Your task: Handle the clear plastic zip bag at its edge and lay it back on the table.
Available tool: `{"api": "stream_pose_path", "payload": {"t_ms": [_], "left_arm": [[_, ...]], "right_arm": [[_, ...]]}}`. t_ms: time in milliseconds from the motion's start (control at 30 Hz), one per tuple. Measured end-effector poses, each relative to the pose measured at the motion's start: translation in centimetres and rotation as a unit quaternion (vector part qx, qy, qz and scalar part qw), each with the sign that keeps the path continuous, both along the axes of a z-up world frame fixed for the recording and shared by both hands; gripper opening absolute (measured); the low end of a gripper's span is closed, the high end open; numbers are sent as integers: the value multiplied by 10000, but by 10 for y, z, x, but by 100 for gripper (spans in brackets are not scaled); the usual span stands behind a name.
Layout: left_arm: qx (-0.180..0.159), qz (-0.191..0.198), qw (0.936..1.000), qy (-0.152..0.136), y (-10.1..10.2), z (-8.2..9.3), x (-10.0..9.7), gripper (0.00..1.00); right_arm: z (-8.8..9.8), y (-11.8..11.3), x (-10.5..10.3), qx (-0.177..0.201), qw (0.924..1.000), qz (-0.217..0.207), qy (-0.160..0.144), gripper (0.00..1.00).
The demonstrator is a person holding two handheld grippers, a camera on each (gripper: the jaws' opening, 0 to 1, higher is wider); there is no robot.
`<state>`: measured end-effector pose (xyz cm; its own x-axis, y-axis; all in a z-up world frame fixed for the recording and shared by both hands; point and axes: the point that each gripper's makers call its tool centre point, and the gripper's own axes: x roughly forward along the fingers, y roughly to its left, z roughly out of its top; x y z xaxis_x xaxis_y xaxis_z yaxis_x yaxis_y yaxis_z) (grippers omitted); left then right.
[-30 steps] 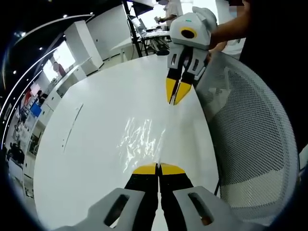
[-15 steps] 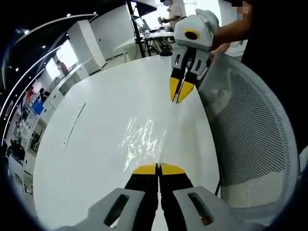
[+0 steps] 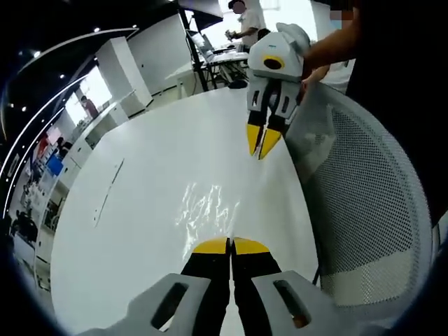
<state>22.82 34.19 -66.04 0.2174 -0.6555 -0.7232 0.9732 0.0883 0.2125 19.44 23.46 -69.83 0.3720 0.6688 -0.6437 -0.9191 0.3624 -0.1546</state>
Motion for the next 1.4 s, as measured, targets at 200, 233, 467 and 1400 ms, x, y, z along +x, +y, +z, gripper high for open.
{"api": "stream_pose_path", "payload": {"t_ms": [200, 233, 467, 1400], "left_arm": [[46, -2, 9998, -177, -1, 1, 1, 0], [39, -4, 9998, -177, -1, 1, 2, 0], [92, -88, 9996, -240, 0, -2, -1, 0], [-61, -109, 9996, -261, -8, 2, -5, 0]], "right_arm": [[7, 2, -2, 64, 9998, -51, 156, 8], [11, 3, -3, 122, 9998, -37, 163, 9], [37, 11, 3, 518, 9984, -65, 227, 14], [13, 36, 9, 574, 9966, 28, 591, 10]]}}
